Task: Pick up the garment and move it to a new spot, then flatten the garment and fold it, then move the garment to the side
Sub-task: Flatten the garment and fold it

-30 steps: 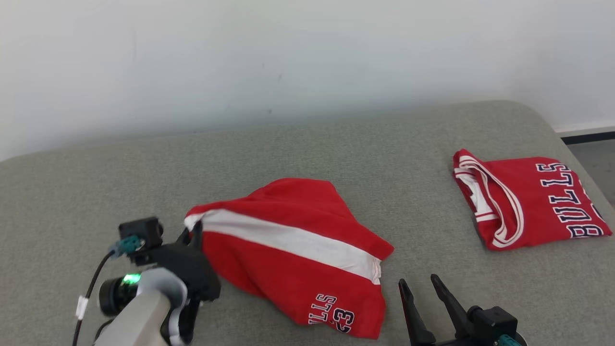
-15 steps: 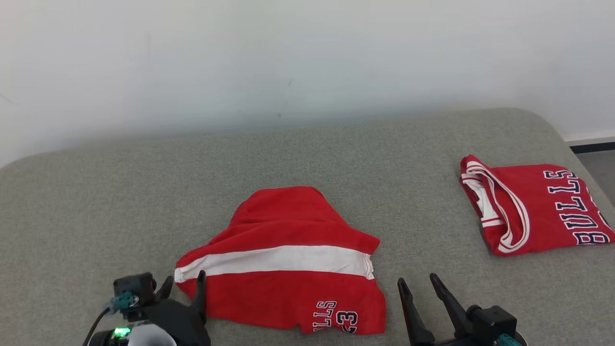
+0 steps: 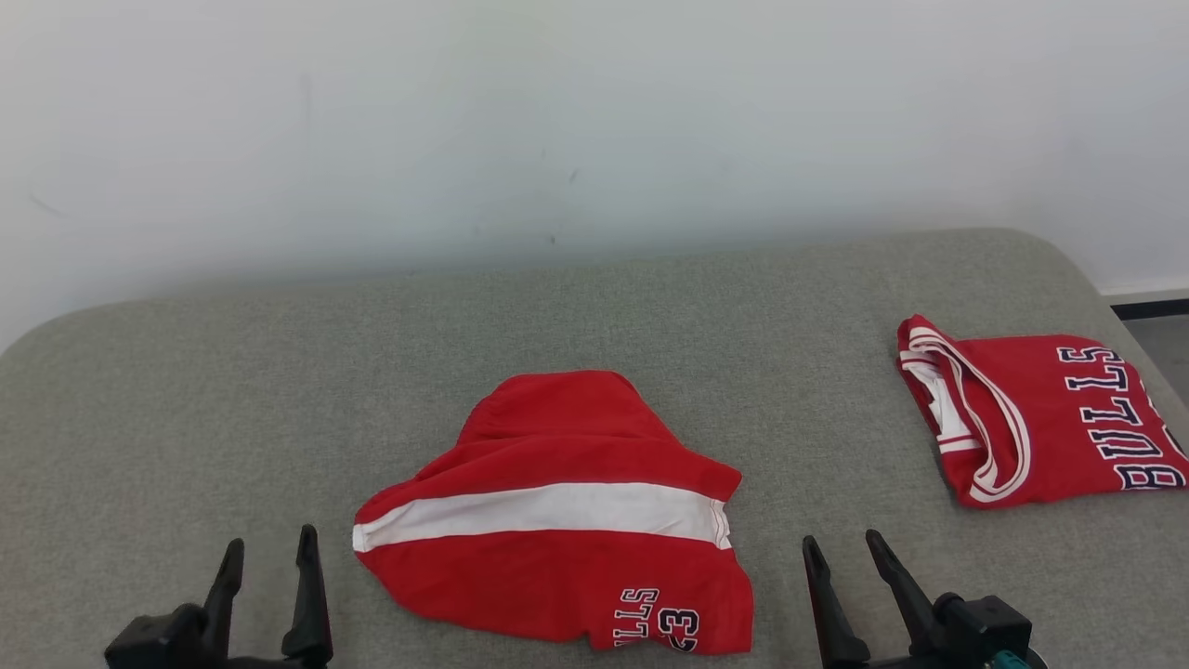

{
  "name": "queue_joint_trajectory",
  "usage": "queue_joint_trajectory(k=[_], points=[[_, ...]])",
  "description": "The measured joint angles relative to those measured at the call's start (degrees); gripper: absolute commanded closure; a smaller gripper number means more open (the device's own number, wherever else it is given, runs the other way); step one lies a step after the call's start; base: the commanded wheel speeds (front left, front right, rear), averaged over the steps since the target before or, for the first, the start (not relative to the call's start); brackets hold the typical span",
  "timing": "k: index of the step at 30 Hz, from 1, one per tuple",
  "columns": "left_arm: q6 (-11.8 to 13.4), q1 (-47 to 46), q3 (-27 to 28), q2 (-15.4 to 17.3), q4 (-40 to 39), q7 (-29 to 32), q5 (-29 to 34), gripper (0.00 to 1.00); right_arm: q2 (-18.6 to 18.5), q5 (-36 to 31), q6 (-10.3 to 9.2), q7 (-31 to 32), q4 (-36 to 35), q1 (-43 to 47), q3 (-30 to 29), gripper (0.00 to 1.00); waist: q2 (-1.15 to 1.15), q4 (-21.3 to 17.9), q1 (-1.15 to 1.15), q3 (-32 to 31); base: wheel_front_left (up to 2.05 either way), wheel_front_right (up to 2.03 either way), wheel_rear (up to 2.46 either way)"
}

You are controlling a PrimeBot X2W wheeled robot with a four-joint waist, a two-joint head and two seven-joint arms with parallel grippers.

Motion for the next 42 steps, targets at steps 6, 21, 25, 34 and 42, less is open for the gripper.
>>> queue_joint_trajectory(k=[6,21,25,34,42], points=[[-4.5,7.0,8.7,-5.4,-6.3,0.0,8.7,0.0,0.0,-0.2,0.0,0.0,0.1,0.8,-1.3,0.0,0.0,1.0,0.0,-1.3,0.0,0.0,0.0],[-13.1,13.6,17.4,-11.7,-6.8,0.0,20.0,0.0,0.0,-0.4,0.0,0.0,1.7,3.0,-1.1,0.0,0.0,1.5,-0.01,-4.2,0.0,0.0,0.0],[-13.8,14.1,18.1,-12.3,-6.1,0.0,20.6,0.0,0.0,0.0,0.0,0.0,1.7,3.2,-1.2,0.0,0.0,1.1,-0.01,-4.6,0.0,0.0,0.0],[-14.8,13.9,18.8,-13.1,-4.5,0.0,21.5,0.0,0.0,0.4,0.0,0.0,-0.1,4.0,-1.4,0.0,0.0,0.7,-0.01,-4.6,0.0,0.0,0.0],[-15.6,13.1,19.0,-13.3,-3.3,0.0,21.5,0.0,0.0,0.4,0.0,0.2,-1.4,4.1,-1.6,0.0,0.0,0.8,0.0,-4.0,0.0,0.0,0.0]])
